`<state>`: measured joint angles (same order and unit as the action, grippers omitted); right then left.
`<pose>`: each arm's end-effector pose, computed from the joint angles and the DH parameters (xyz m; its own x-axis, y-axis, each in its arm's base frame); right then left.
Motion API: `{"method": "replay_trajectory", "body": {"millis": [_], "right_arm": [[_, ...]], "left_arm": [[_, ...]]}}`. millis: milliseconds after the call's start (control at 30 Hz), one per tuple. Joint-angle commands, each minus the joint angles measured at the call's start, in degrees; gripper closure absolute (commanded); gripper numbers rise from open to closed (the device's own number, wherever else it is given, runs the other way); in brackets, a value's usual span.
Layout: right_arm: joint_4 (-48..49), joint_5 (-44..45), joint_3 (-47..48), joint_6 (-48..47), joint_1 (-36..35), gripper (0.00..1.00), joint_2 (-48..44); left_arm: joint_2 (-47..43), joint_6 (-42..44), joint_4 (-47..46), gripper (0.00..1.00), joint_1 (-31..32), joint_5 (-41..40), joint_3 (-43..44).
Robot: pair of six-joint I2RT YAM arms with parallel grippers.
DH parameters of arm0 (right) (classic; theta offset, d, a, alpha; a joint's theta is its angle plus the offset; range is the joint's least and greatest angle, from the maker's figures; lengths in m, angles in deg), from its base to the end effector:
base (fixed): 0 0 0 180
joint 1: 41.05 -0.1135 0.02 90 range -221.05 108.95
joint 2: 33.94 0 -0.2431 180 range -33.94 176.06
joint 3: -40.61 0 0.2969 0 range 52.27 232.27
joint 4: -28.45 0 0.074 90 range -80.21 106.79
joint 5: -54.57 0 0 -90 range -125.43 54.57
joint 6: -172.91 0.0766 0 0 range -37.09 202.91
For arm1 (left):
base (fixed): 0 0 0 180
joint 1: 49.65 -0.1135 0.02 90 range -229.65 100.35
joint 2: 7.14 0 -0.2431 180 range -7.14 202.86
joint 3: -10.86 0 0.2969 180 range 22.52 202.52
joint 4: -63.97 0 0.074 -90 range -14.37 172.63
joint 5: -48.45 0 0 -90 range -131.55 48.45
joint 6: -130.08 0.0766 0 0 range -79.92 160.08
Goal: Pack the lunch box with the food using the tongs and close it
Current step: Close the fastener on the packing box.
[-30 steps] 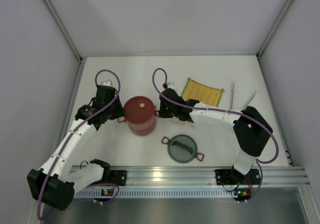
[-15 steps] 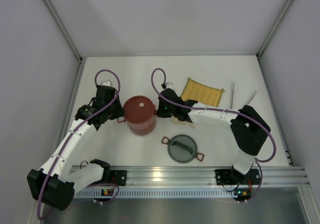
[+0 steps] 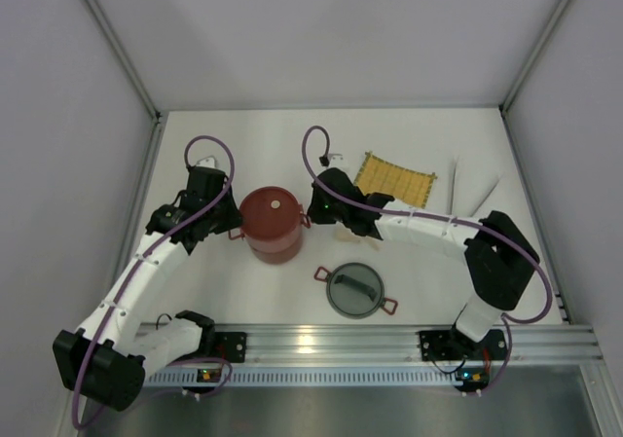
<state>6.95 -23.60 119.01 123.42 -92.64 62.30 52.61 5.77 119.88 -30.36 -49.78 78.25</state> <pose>0.2883 0.3384 0.1698 -0.7336 0.0980 -0.6724 -0.2524 0.8795 0.4036 0.2788 -0.0860 0.2512 -0.7154 -0.3406 -0.6100 -0.2013 0.9366 -0.2869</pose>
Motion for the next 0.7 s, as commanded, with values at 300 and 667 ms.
{"method": "replay_trajectory", "body": {"millis": [300, 667], "right_arm": [[-4.57, 5.65, 2.34, 0.18, 0.09, 0.96, -1.77], [-4.22, 3.47, 4.62, 1.06, 0.27, 0.98, 3.68]], "left_arm": [[-0.16, 0.91, 1.54, 0.71, 0.05, -1.35, 1.58], [-0.16, 0.99, 1.54, 0.71, -0.04, -1.18, 1.49]]}}
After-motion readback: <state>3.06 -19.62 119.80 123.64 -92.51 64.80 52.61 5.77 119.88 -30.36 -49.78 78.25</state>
